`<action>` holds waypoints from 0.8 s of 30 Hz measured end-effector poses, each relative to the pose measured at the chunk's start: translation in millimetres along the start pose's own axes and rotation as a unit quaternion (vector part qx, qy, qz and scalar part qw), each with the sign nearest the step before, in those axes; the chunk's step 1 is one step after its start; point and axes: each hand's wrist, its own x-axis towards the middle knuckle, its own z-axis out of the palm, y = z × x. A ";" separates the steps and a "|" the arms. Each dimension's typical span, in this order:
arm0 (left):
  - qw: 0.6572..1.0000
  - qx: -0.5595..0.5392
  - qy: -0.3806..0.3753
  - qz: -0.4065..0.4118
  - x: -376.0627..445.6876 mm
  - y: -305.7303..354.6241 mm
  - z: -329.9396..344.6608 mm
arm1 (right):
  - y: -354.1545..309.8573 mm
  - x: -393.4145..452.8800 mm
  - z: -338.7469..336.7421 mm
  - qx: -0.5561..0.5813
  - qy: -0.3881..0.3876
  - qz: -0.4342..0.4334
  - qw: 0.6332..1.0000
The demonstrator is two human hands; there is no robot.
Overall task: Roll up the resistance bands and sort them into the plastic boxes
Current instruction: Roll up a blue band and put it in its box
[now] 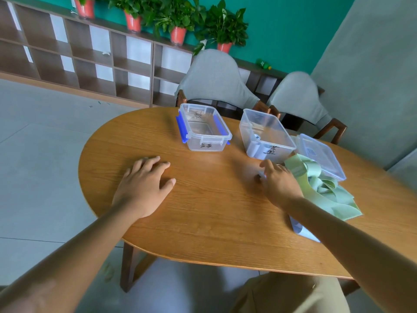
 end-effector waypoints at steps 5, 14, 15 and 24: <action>1.000 -0.016 0.005 0.001 -1.2 -0.6 -1.4 | -17.4 -17.5 1.6 0.044 0.071 -0.025 0.996; 0.999 -0.030 0.032 0.024 -4.1 -1.4 -2.0 | -74.6 -60.9 0.1 0.219 0.119 -0.009 0.968; 0.998 -0.036 0.041 0.034 -5.0 -0.9 -3.0 | -79.9 -65.7 -2.0 0.249 0.118 -0.006 0.961; 0.937 -0.302 0.054 0.169 -23.1 69.3 -7.4 | -107.0 -86.9 -19.4 0.451 0.112 0.010 0.885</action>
